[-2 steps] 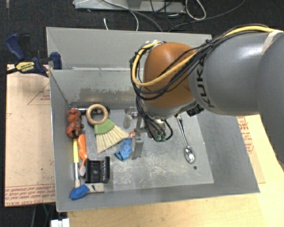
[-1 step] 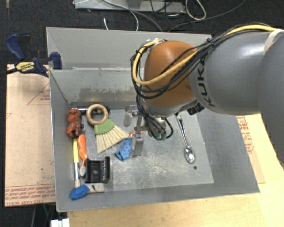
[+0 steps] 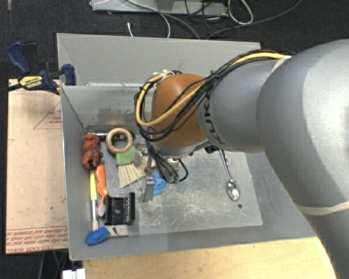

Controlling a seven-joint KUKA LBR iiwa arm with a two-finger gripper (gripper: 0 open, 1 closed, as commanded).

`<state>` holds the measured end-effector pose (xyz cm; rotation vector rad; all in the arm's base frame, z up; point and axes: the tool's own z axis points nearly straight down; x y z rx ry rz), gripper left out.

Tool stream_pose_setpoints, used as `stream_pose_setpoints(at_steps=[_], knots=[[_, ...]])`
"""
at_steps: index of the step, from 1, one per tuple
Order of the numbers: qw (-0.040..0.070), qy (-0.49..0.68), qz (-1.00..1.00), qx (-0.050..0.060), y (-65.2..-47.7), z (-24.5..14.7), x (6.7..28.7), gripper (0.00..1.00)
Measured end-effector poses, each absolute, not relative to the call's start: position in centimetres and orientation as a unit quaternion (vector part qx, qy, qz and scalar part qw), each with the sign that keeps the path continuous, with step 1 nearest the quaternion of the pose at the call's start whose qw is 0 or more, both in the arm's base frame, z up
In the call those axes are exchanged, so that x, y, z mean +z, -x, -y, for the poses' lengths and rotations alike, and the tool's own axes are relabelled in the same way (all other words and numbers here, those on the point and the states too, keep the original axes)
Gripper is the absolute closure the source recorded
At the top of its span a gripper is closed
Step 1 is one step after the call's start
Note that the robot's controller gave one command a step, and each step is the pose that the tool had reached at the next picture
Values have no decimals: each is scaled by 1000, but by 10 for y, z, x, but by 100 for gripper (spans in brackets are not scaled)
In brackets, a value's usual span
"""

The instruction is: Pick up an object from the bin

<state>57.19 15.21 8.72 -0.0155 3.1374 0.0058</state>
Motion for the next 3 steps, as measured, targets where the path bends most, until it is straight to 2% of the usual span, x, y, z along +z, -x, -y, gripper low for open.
stream_pose_setpoints(at_steps=[1,2,3], knots=[[2,15,-1000,1,-573,-162,78,0],[3,12,-1000,2,-574,-161,82,0],[5,110,-994,2,-562,-120,72,0]])
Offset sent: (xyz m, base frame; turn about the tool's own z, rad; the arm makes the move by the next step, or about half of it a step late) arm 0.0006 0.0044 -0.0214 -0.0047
